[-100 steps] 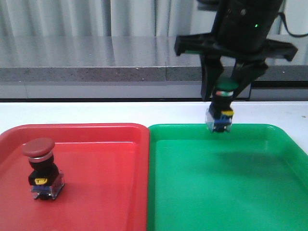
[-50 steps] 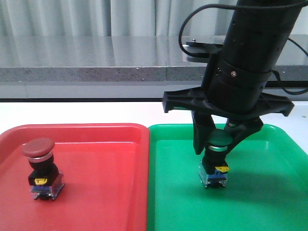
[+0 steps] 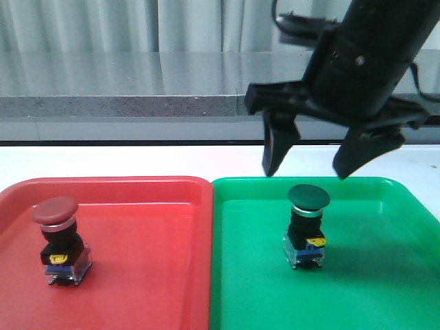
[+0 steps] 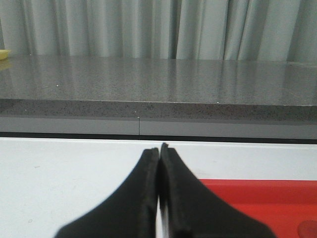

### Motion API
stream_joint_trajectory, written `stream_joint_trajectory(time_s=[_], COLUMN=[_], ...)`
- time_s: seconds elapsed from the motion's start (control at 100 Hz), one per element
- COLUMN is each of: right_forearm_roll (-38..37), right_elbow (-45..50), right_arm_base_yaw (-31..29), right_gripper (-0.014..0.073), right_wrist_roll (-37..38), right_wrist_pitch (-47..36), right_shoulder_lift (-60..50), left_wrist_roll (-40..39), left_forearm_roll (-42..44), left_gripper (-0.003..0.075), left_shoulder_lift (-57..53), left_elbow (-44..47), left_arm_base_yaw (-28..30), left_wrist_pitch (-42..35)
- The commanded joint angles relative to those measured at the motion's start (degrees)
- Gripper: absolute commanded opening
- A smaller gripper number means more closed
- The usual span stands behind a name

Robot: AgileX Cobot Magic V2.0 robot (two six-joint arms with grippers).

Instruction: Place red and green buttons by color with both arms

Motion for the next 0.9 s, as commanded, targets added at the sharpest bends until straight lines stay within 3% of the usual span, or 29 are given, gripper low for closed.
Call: stream_joint_trajectory(time_s=[0.0,0.15,0.48,0.61,0.89], right_forearm_roll=[0.31,-0.17,-2.76,-2.45,-2.11], right_elbow=[-1.15,-1.1,7.3,11.83,22.23], right_arm_base_yaw=[-3.86,-10.4,-24.23,-27.28,-31.12], right_gripper=[0.0594,0.0482,-0.0069,-0.0064,-0.0063], right_wrist_roll=[-2.99,-6.82,-9.3,-14.6,-14.62], right_wrist_pitch=[-1.97,0.0,-0.91,-3.05,-10.49], right_shoulder_lift=[-6.06,-11.21,-22.98,-28.17,-39.68], left_wrist_roll=[-0.4,-0.4,-0.4,-0.4,-0.4], left_forearm_roll=[-0.48,-0.48,-0.48,-0.48,-0.48], left_gripper=[-0.002,-0.002,-0.002,-0.002,-0.002], left_shoulder_lift=[-1.58,-1.58,-1.58,-1.58,-1.58], left_elbow=[0.6,0.6,0.6,0.6,0.6], left_arm_base_yaw=[0.13,0.13,0.13,0.13,0.13], left_wrist_pitch=[-4.73,-4.73,-4.73,-4.73,-4.73])
